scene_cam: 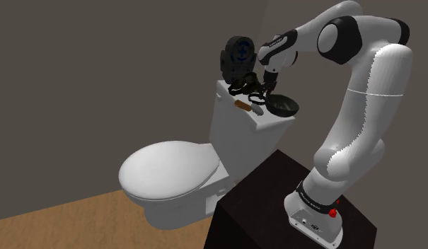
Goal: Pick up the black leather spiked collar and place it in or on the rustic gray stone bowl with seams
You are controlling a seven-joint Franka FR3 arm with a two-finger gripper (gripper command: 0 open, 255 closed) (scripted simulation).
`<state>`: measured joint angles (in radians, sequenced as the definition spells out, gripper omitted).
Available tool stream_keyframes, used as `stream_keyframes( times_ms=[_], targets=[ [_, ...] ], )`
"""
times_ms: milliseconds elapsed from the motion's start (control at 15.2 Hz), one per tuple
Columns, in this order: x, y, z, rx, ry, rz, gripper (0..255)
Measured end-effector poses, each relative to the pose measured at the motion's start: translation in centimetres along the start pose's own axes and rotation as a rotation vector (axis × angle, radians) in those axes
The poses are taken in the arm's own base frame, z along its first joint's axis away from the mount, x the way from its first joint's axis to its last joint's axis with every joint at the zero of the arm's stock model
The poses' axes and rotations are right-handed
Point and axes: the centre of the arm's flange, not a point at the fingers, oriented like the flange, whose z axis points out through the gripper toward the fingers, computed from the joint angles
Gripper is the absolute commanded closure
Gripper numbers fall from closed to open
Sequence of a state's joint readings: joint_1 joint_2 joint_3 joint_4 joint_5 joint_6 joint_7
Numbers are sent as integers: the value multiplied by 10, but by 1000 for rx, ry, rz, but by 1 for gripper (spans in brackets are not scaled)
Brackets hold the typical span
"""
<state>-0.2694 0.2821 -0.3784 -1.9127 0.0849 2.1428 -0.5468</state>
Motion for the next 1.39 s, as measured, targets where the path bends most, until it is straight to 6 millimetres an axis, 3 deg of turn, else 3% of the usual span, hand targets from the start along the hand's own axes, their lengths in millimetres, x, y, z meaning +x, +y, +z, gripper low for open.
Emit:
stream_keyframes(
  times_ms=[660,1386],
  targets=[
    [0,0,-2,0,0,0,255],
    [-2,2,-58,0,0,0,255]
  ],
)
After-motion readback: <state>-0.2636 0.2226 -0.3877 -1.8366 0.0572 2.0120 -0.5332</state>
